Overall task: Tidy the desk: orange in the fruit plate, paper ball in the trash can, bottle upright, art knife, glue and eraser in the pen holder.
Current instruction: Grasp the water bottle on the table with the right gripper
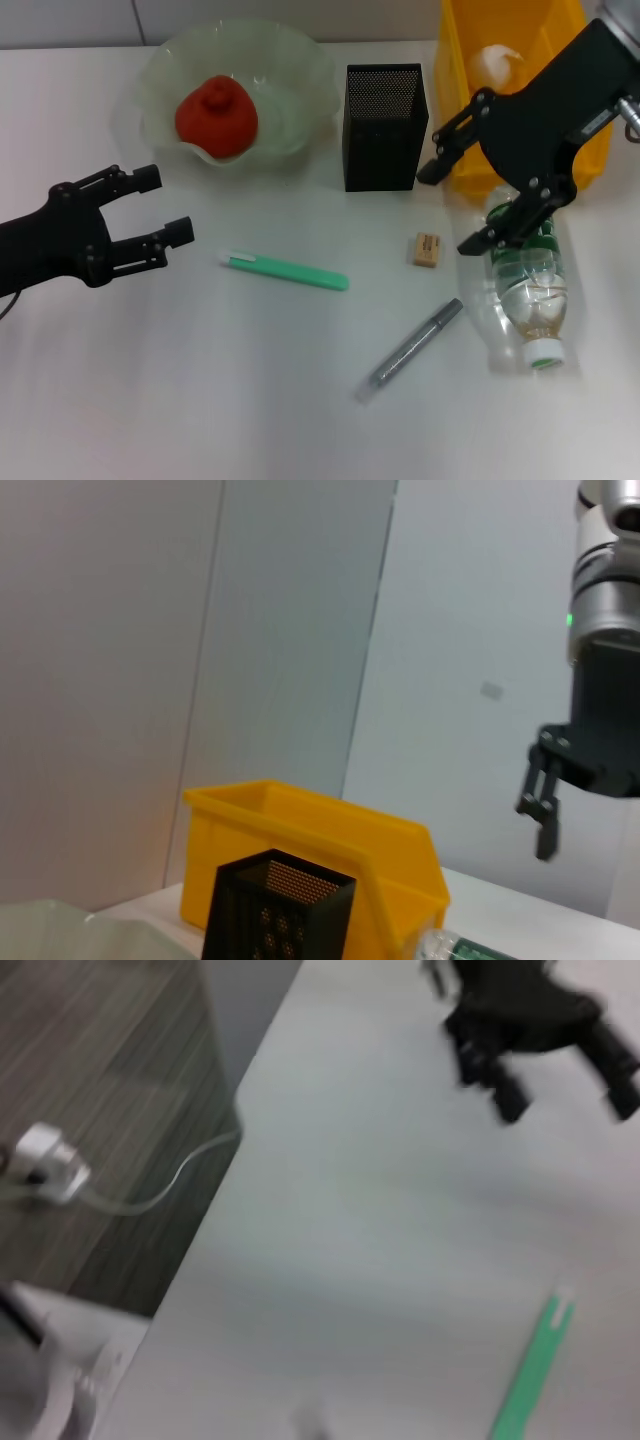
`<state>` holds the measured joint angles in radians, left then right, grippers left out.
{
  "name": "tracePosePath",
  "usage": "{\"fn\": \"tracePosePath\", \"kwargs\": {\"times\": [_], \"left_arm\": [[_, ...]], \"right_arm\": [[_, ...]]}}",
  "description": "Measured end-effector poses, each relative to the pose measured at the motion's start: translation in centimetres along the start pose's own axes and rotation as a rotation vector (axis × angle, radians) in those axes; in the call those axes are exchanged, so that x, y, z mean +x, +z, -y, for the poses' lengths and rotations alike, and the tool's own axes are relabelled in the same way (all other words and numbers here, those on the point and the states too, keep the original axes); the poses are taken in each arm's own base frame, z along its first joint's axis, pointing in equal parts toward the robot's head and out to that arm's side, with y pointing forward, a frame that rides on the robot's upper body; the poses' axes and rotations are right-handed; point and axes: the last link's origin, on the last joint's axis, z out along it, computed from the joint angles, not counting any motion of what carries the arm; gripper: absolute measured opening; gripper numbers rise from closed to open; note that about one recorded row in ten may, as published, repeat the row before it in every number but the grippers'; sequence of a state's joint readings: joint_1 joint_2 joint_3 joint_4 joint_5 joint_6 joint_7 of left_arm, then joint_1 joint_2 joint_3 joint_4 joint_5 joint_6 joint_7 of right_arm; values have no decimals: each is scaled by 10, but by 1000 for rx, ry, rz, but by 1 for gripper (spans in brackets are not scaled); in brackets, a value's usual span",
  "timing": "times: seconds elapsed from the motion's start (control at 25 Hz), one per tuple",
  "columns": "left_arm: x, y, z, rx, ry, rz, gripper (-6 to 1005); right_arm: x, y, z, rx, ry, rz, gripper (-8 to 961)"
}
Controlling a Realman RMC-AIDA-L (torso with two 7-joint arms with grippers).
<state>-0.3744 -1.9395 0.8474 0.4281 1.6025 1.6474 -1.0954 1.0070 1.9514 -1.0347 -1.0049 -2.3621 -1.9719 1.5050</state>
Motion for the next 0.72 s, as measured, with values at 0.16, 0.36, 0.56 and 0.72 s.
{"fn": "tracePosePath", "kwargs": {"times": [0.16,0.36,0.56,0.72], "left_arm": [[1,-6,2,28,-21,-19,859],[2,-10,3,46,-24,-32,859],[1,-11,3,48,-27,-32,859],[-1,-11,2,54,-24,-32,859]], "right_arm": [[-4,1,4,-13,-27,-96,790],[-6,-1,11,4,-3,-180,789],[-8,0,14,29,151,-212,789],[-14,5,14,46,334,-272,789]]}}
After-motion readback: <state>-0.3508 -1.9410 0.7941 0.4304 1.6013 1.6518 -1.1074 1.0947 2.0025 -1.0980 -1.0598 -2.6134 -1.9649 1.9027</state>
